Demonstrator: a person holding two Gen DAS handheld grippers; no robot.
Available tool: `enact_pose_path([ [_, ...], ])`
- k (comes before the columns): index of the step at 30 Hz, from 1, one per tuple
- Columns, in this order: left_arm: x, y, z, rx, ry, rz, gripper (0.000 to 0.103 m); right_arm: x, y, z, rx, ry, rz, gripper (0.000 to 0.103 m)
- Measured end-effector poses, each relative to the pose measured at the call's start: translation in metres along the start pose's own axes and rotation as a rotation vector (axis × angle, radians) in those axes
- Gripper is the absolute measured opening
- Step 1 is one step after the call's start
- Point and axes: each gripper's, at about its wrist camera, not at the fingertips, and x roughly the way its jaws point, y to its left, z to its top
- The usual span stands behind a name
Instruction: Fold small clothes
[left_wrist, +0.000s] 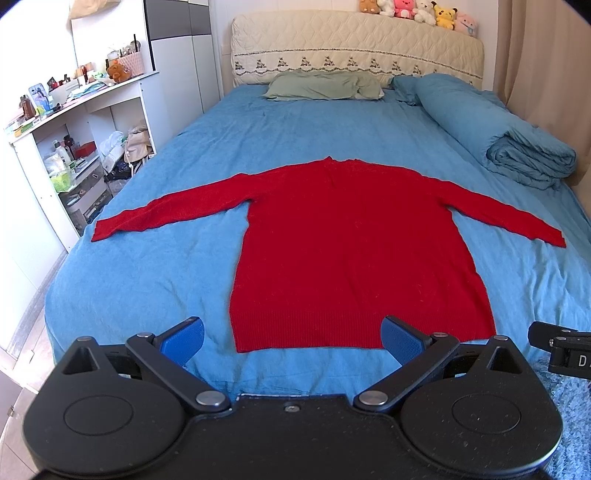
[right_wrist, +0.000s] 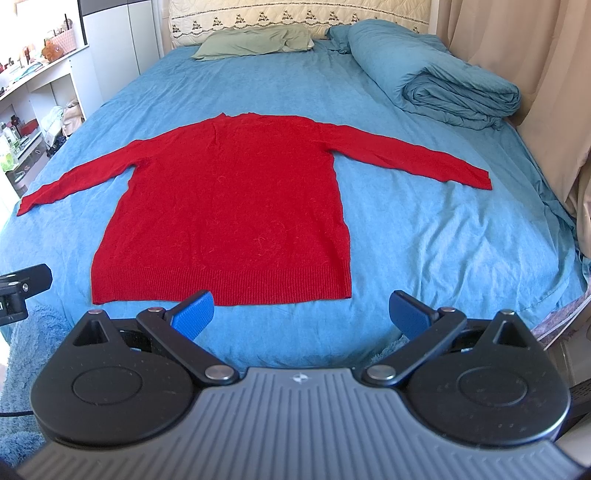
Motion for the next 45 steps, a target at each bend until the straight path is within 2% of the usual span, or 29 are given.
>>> enact_pose_path([
  [2, -0.001, -0.003, 0.005, 0.012, -0.008, -0.012, 0.103, 0.000, -0.001, 0.002, -0.001, 0.003, 0.000, 0.103],
  [5, -0.002, -0.009, 0.029, 0.027, -0.064, -0.039, 0.103, -0.001, -0.010, 0.011, 0.018, -0.011, 0.018, 0.103],
  [8, 0.003, -0.013, 0.070, 0.025, -0.141, -0.153, 0.103, -0.001, -0.030, 0.031, 0.062, -0.056, 0.027, 0.103],
  [11, 0.021, -0.022, 0.114, 0.018, -0.170, -0.249, 0.103, 0.004, -0.057, 0.061, 0.111, -0.116, -0.007, 0.103],
  [16, 0.079, -0.063, 0.183, 0.077, -0.184, -0.257, 0.103, 0.039, -0.107, 0.108, 0.161, -0.170, -0.115, 0.103],
  [22, 0.184, -0.135, 0.230, 0.168, -0.111, -0.267, 0.103, 0.122, -0.185, 0.144, 0.246, -0.146, -0.191, 0.103],
  [24, 0.224, -0.158, 0.237, 0.183, -0.062, -0.284, 0.103, 0.153, -0.212, 0.151, 0.291, -0.137, -0.202, 0.103],
  [29, 0.332, -0.210, 0.253, 0.138, 0.069, -0.327, 0.103, 0.232, -0.275, 0.156, 0.408, -0.102, -0.234, 0.103],
  [34, 0.420, -0.248, 0.248, 0.102, 0.147, -0.318, 0.103, 0.307, -0.328, 0.144, 0.521, -0.059, -0.243, 0.102],
  [35, 0.433, -0.254, 0.248, 0.105, 0.154, -0.313, 0.103, 0.320, -0.337, 0.141, 0.541, -0.048, -0.246, 0.097],
  [41, 0.478, -0.278, 0.238, 0.127, 0.172, -0.288, 0.103, 0.378, -0.381, 0.118, 0.696, -0.034, -0.225, 0.084],
  [45, 0.499, -0.292, 0.235, 0.148, 0.175, -0.266, 0.103, 0.391, -0.393, 0.114, 0.730, -0.101, -0.211, 0.082],
])
